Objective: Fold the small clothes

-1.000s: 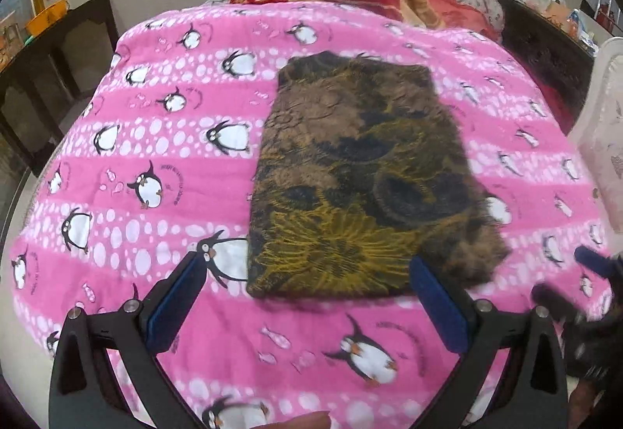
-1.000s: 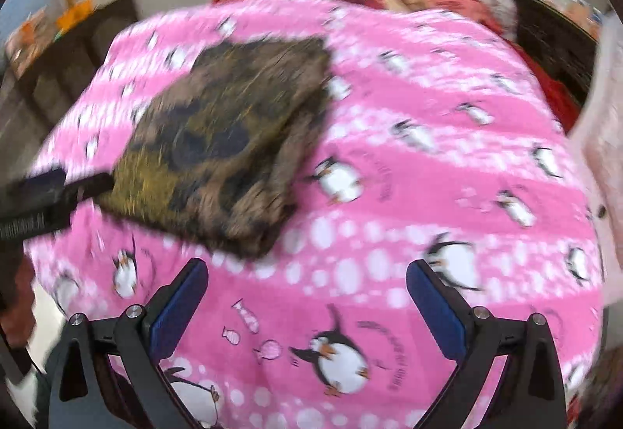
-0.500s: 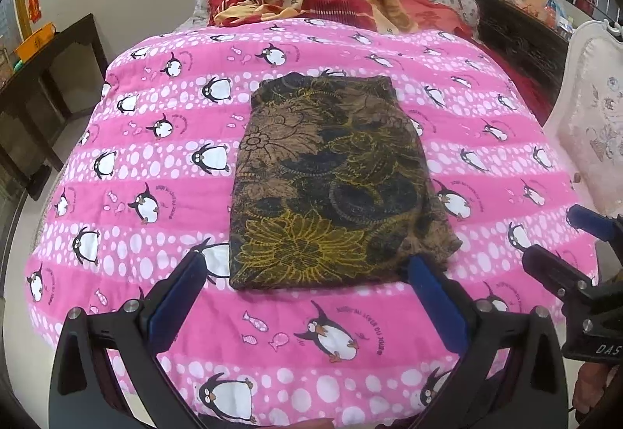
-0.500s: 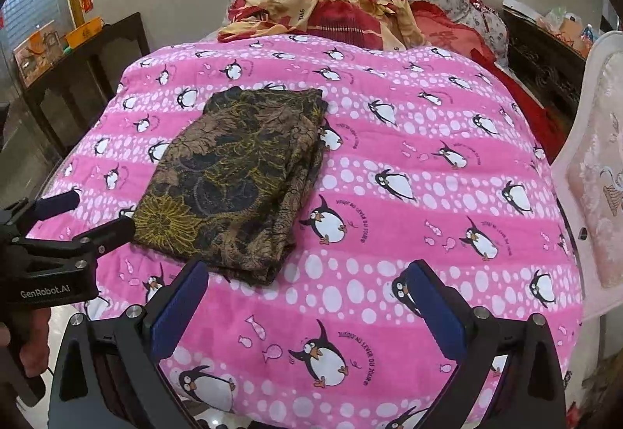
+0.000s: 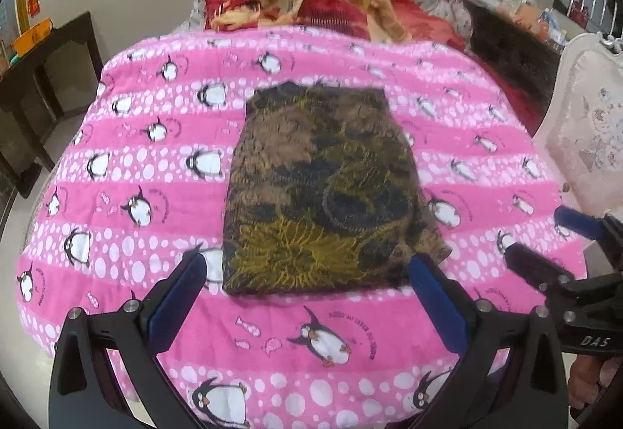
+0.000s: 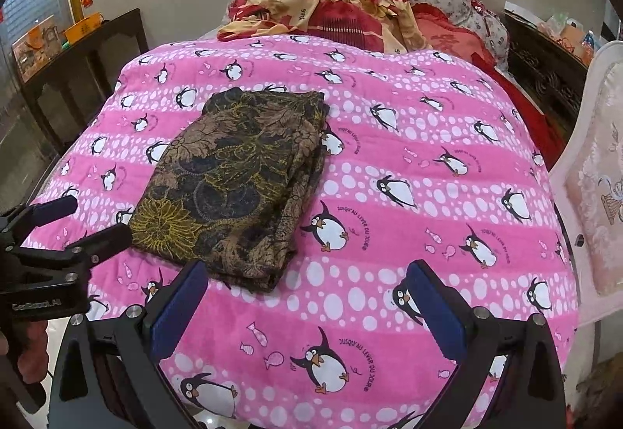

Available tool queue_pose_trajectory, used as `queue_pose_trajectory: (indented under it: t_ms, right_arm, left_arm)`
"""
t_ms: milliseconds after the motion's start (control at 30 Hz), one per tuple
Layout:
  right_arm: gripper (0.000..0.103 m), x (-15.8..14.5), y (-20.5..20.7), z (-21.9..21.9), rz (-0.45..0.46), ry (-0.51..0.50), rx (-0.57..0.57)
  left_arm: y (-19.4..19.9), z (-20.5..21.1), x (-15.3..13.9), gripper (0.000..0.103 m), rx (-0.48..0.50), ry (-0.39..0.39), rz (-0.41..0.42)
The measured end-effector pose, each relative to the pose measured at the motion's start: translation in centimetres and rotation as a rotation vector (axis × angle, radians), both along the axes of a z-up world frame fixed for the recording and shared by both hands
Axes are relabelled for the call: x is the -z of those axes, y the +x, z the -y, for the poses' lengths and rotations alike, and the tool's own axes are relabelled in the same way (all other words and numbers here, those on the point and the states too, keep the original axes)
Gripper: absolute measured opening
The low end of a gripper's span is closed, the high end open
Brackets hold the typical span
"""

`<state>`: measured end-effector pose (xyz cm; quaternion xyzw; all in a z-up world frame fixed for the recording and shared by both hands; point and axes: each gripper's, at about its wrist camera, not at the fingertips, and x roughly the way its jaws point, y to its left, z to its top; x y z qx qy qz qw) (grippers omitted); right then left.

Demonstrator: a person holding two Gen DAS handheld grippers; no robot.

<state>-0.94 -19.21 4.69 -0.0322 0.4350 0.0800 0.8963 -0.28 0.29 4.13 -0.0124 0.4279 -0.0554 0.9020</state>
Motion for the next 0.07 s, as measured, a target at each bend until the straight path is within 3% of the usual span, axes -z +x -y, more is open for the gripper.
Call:
queue_pose_trajectory:
  t_ms: [67]
  right_arm:
    - [0.103,0.11,0.04,-0.05,-0.003,0.003,-0.004]
  left_arm:
    - [-0.08,0.04,-0.18,0.103,0.010,-0.003,0.013]
